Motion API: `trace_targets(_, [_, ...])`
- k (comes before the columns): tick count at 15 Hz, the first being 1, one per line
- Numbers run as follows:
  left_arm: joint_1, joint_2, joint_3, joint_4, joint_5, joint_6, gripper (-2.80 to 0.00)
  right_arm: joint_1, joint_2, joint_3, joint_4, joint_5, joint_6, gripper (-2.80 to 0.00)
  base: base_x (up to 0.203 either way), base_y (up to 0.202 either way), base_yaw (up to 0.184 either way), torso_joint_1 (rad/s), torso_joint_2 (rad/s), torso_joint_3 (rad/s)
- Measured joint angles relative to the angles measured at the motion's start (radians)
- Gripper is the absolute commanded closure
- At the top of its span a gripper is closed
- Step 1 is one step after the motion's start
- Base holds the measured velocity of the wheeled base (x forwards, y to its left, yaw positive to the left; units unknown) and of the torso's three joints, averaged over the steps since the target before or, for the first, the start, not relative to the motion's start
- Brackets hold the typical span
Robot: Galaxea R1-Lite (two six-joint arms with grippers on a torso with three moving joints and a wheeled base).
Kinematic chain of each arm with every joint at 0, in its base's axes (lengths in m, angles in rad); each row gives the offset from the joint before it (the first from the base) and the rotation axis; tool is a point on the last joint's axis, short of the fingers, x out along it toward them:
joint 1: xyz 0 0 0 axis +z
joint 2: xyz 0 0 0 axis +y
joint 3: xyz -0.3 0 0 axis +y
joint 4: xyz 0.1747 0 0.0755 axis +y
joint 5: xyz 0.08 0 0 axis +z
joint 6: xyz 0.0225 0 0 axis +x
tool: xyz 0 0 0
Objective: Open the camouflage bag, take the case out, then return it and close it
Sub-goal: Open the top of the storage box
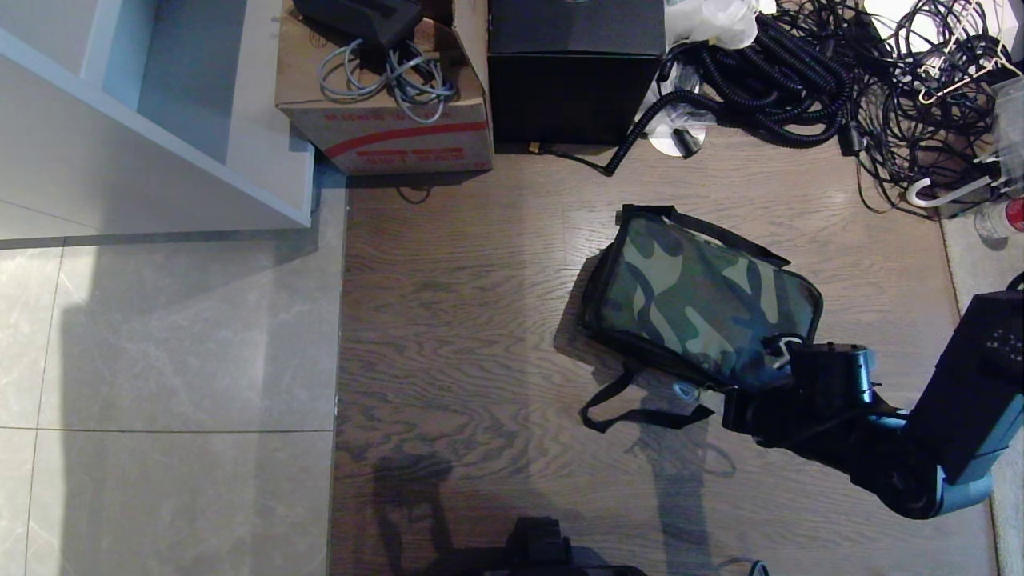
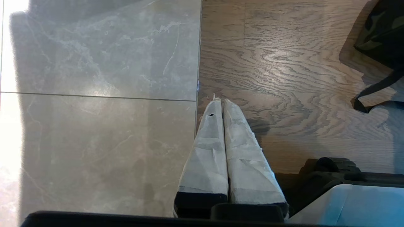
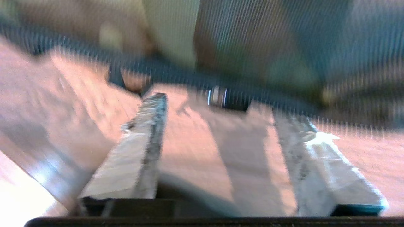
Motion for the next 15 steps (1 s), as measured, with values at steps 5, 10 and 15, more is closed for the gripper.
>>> trace_targets(5, [0.000, 0.000, 0.000, 0.000, 0.000, 0.000, 0.00, 0.009, -0.072, 0.029, 0.049, 0.030, 0.042, -2.80, 0.000, 0.000, 0.000, 0.000, 0.00, 0.000])
trace_targets(10, [0.000, 0.000, 0.000, 0.000, 0.000, 0.000, 0.00, 0.028, -0.068, 0.014, 0.048, 0.091, 0.205, -2.80, 0.000, 0.000, 0.000, 0.000, 0.00, 0.000])
trace_targets(15, [0.000, 0.000, 0.000, 0.000, 0.000, 0.000, 0.00, 0.035, -0.012, -0.020, -0.071, 0.082, 0.257, -2.80, 0.000, 0.000, 0.000, 0.000, 0.00, 0.000])
